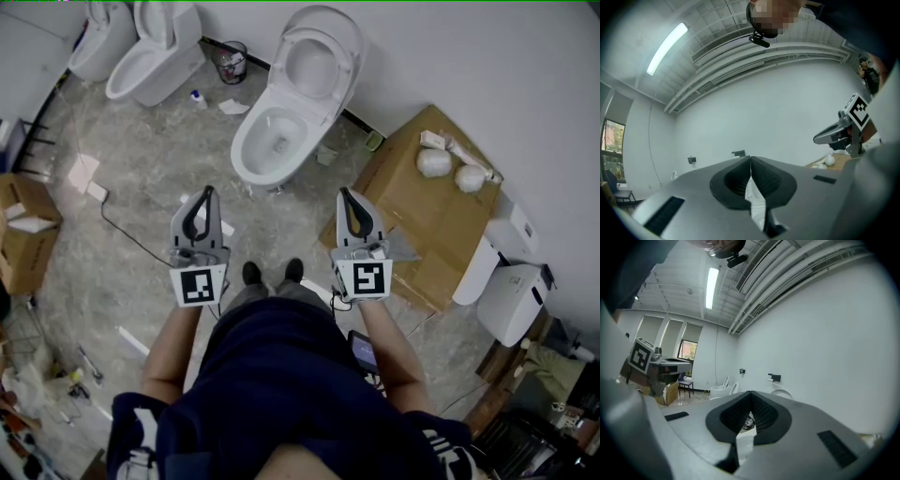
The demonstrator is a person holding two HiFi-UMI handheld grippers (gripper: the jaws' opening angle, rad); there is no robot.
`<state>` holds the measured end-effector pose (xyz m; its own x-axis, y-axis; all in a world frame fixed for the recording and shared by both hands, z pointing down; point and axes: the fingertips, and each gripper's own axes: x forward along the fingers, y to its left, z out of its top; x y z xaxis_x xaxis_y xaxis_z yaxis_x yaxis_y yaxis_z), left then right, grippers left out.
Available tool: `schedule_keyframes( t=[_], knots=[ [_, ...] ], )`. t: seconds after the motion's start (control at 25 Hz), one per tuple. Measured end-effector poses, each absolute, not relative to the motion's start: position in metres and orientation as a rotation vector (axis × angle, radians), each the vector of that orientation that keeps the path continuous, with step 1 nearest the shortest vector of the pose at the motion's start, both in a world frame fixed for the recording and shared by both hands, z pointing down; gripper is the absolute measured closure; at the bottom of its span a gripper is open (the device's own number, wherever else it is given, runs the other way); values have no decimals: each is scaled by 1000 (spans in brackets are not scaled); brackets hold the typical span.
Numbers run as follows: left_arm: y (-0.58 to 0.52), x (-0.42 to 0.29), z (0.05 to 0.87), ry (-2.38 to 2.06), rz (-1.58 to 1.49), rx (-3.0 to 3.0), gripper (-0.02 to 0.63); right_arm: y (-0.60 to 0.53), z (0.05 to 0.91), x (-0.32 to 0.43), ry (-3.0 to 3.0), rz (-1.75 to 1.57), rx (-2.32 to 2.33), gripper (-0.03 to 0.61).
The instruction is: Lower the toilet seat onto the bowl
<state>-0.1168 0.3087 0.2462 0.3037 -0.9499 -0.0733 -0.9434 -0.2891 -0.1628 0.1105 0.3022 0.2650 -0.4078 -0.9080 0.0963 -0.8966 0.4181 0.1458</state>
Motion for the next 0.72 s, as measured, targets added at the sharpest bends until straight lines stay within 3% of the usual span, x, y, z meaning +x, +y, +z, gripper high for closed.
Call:
schedule_keyframes(
  t=[0.72],
  knots=[
    [293,-84,253,1712,-61,-2439,589,305,272,148,-2504,-51,1604,538]
  ],
)
